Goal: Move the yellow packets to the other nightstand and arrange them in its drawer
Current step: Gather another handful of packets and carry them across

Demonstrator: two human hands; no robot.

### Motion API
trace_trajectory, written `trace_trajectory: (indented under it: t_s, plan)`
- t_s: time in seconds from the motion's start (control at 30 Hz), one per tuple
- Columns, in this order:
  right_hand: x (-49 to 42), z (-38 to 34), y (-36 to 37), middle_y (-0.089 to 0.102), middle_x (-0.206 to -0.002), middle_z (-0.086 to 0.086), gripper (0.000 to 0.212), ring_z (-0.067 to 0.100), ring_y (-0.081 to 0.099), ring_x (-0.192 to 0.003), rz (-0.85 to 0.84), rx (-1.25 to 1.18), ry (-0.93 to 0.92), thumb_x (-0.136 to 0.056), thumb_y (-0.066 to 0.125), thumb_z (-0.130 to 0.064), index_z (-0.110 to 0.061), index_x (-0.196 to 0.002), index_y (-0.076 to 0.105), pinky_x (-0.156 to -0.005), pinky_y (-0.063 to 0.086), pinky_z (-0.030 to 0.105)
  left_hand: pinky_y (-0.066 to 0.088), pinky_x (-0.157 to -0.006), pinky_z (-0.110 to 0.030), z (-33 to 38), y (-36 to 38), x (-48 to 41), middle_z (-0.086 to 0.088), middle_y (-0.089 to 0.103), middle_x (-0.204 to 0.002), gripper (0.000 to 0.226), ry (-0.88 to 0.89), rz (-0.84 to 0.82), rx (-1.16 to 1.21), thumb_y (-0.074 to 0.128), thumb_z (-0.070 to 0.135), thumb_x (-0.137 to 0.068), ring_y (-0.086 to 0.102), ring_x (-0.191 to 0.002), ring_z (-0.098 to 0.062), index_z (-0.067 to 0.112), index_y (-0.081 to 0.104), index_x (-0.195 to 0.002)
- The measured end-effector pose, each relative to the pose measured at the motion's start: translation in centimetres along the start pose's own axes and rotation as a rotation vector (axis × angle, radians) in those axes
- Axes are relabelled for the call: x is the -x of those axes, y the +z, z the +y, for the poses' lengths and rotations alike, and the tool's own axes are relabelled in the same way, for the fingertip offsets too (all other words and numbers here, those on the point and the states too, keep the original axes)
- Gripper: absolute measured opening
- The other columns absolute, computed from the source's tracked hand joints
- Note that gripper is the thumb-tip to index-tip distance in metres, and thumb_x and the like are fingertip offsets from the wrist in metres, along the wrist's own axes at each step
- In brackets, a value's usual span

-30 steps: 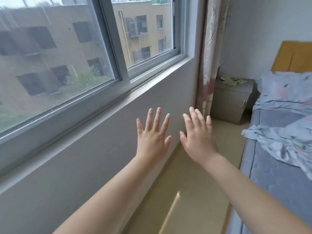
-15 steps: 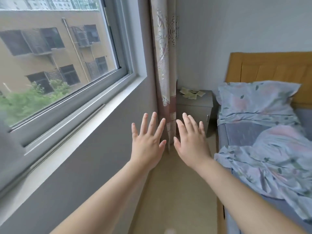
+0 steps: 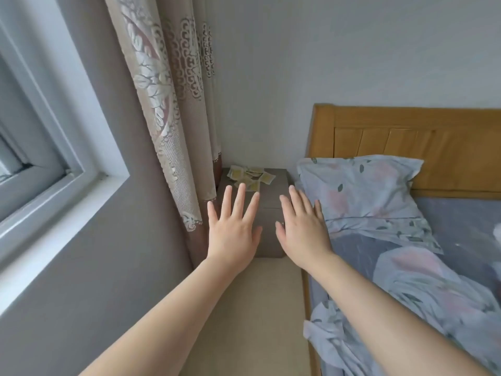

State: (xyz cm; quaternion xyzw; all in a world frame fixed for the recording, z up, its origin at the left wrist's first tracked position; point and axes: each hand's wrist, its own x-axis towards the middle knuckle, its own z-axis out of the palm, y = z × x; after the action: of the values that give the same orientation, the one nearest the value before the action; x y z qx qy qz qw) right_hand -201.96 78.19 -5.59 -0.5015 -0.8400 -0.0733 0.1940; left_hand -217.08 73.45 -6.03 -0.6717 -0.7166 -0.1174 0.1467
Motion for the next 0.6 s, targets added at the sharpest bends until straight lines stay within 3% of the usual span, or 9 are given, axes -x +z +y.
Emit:
trace_trajectory:
  t_s: [0.17,0.33,0.6]
  plan:
    - [-11.7,8.2,7.2,0.006,-0.160,0.006,0.060,0.024,0.006,-0.147,-0.026,0.015,-0.020,-0.098,0.038,-0.035,-0.013,-0.150,0.019,-0.117,0.006,0.047,0.026,-0.105,-0.065,0.4,7.8,-13.1,-0.011,0.025,-0.157,0.072,0.017,-0.032,-0.009,0.058,0.045,-0.086,0.020,-0.144,-0.037,0.023,0.032,-0.149]
    - [-24.0,14.6,13.8,0.003,-0.160,0.007,0.060,0.025,0.005,-0.147,-0.109,-0.031,-0.027,-0.099,0.034,-0.037,-0.013,-0.151,0.016,-0.118,0.009,0.047,0.005,-0.114,-0.059,0.6,14.8,-26.2,-0.004,-0.007,-0.161,0.070,-0.033,-0.111,-0.014,0.037,0.048,-0.097,-0.011,-0.147,-0.031,0.028,0.001,-0.153]
    - [-39.6,18.9,24.1,0.015,-0.159,0.009,0.058,0.026,0.015,-0.146,-0.247,-0.072,-0.094,-0.097,0.039,-0.036,-0.012,-0.148,0.025,-0.117,0.020,0.047,0.002,-0.115,-0.056,-2.7,24.3,-41.1,-0.003,-0.011,-0.161,0.067,-0.120,-0.242,0.038,0.031,0.049,-0.099,-0.013,-0.147,-0.029,0.028,-0.003,-0.153]
